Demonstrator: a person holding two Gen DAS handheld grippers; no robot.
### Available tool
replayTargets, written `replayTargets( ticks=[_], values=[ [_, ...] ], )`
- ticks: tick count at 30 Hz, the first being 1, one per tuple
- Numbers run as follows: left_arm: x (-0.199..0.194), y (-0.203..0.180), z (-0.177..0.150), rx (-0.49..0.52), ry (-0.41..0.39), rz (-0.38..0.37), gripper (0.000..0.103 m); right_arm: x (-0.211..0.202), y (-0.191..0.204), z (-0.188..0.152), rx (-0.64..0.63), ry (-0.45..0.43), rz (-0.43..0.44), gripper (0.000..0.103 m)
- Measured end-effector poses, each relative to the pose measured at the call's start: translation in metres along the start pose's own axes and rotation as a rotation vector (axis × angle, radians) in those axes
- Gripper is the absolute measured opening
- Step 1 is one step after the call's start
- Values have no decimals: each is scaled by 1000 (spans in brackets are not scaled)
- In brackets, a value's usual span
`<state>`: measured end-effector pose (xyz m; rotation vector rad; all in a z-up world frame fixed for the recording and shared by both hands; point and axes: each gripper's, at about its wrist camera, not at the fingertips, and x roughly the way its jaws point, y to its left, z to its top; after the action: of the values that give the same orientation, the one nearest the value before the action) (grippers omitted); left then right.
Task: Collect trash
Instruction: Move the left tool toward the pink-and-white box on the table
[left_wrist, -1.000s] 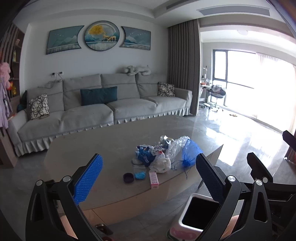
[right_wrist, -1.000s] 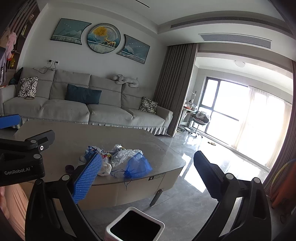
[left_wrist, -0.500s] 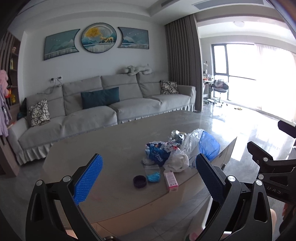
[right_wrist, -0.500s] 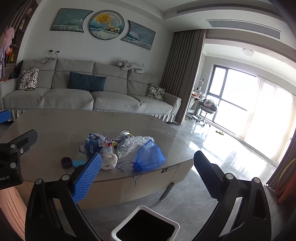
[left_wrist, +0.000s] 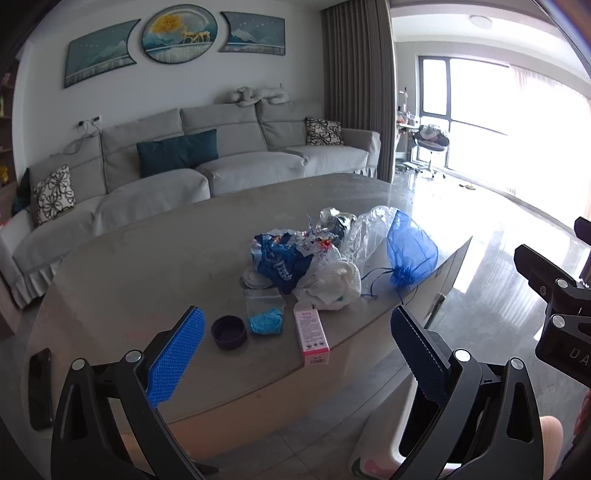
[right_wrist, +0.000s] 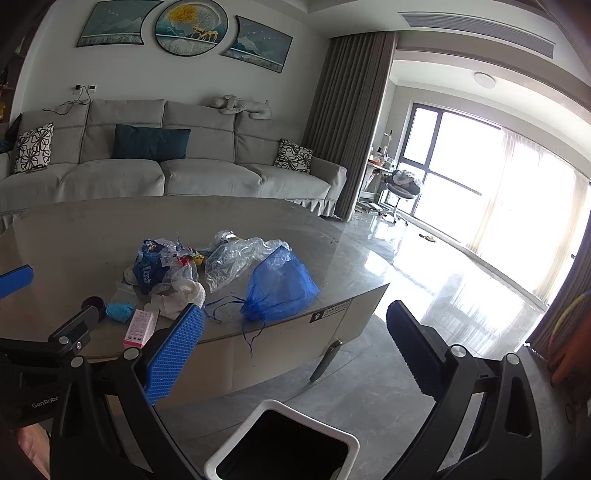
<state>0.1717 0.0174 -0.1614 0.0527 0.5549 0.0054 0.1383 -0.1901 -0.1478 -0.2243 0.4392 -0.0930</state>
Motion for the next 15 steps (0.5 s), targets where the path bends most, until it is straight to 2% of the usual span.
replayTargets(
  ticks=[3,7,11,15],
  values=[
    [19,-11,-3,12,11,27,98,11,-2,-2,17,21,34,98],
    [44,-20,-9,11,41,27,98,27,-1,-7,12,42,37,98],
    [72,-17,-14,-38,97,15,98,45,0,-10,23,66,64,98],
    [94,-10,-19,-83,138,38,98,68,2,-15,44,91,99,98]
  ],
)
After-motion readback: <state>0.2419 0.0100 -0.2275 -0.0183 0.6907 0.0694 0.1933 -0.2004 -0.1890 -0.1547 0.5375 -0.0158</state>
